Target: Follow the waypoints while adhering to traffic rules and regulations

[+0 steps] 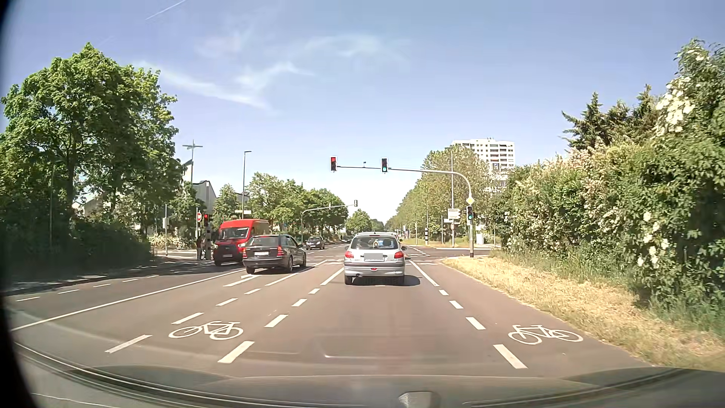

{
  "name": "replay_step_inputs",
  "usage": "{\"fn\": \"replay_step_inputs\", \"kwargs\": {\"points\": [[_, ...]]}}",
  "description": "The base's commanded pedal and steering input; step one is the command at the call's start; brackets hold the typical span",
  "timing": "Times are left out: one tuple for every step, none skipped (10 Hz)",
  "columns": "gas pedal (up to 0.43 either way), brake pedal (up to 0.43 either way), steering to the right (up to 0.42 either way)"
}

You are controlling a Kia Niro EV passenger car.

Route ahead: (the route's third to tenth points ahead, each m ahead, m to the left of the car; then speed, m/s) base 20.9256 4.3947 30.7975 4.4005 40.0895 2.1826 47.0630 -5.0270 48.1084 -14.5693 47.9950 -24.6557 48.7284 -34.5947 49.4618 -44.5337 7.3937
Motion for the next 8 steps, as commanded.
{"fn": "replay_step_inputs", "kwargs": {"points": [[0.138,0.030,0.003],[0.130,0.030,0.003],[0.118,0.030,0.003],[0.110,0.030,0.003],[0.098,0.030,0.002],[0.067,0.030,0.003],[0.047,0.030,0.004],[0.039,0.030,0.004]]}}
